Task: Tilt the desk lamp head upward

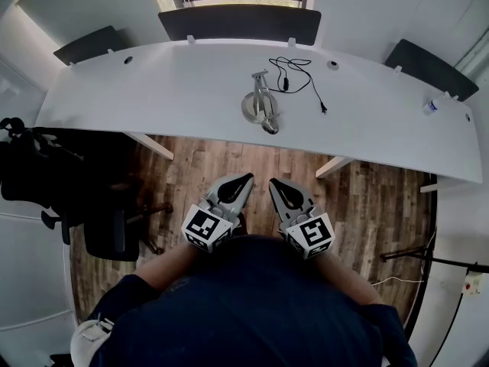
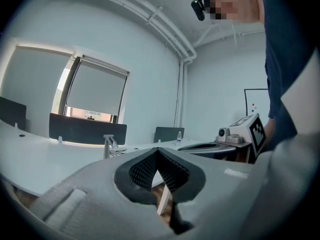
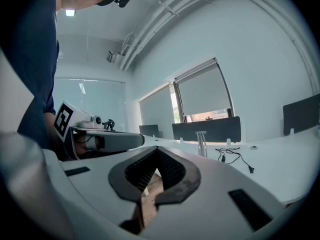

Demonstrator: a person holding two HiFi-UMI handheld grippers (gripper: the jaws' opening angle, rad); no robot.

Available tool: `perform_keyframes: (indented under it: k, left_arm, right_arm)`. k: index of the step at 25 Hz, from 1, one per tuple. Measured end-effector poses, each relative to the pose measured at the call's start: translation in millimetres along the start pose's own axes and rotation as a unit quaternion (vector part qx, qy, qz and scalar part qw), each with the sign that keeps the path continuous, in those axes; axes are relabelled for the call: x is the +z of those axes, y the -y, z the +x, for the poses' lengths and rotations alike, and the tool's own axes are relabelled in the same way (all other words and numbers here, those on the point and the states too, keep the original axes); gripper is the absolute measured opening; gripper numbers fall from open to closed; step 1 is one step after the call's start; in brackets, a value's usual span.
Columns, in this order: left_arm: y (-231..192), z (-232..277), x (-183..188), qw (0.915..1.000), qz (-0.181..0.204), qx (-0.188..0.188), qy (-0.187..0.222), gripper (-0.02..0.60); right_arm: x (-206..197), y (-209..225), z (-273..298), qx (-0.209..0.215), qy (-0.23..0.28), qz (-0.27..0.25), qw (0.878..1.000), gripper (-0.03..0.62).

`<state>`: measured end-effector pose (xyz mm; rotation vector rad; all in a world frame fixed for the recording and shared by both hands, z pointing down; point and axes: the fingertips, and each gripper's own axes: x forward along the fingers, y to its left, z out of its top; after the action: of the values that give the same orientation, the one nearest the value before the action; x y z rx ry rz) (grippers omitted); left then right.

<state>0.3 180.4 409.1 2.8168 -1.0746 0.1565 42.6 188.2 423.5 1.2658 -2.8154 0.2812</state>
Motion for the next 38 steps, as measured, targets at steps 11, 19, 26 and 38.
perform_keyframes:
  k: [11, 19, 26, 38]
  left_arm:
    - [-135, 77, 17, 0.9988, -0.006, -0.047, 0.015, 0.000]
    - [-204, 123, 16, 0.9964, -0.005, -0.085, -0.003, 0.000]
    - [-215, 157, -4, 0.9978, -0.005, -0.061, -0.027, 0.000]
    - [-235, 195, -39, 0.9959, 0.029, 0.002, -0.085, 0.000]
  right_arm:
    - [29, 72, 116, -0.065, -0.004, 0.004, 0.998, 0.009]
    - [42, 109, 176, -0.095, -0.011, 0.016, 0.995, 0.009]
    - [34, 152, 181, -0.071, -0.025, 0.038, 0.996, 0.009]
    - [18, 190, 188, 0.029, -0.052, 0.080, 0.995, 0.009]
